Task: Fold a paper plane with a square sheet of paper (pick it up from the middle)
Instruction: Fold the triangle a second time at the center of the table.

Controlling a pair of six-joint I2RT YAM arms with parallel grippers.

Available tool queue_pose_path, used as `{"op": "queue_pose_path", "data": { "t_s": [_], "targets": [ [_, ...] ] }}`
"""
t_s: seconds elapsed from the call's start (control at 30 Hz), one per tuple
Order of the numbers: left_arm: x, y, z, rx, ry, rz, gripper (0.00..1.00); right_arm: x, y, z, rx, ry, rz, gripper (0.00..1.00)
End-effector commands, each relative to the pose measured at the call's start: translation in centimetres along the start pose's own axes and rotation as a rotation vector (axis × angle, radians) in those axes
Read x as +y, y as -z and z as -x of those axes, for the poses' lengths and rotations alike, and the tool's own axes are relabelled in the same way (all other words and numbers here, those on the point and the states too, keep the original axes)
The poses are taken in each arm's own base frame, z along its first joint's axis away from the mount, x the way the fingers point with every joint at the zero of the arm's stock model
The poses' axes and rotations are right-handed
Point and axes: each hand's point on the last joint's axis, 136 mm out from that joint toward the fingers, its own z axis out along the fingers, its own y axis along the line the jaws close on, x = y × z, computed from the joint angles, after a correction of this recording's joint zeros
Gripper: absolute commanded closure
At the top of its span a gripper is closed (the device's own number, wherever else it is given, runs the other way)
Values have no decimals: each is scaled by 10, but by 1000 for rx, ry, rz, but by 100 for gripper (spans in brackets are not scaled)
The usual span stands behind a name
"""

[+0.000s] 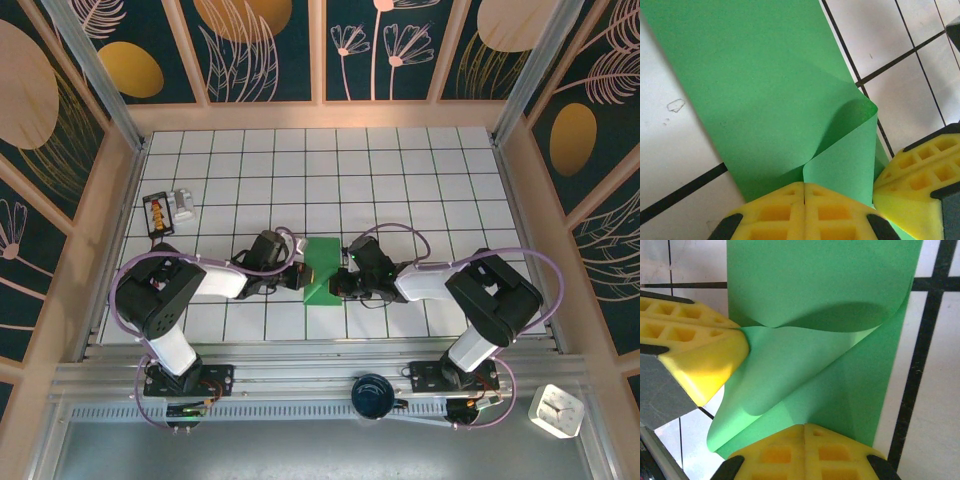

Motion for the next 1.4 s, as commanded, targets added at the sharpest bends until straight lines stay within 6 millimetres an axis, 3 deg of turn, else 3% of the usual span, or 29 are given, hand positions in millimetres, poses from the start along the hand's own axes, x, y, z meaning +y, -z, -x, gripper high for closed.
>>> {"op": "queue_pose_path", "data": {
  "t_s": [0.0,0.67,1.13,1.37],
  "targets": [
    [1,-3,4,7,11,13,100,-43,-5,-18,43,-18,-173,97],
    [4,0,-19,38,47,-10,100,-42,-9,-13,43,-7,-186,98],
    [18,0,-16,28,46,73,100,-42,-3,-9,29,7,-205,98],
    [9,9,-2,-21,32,59,100,-42,-3,-11,32,2,-198,97]
  ]
}}
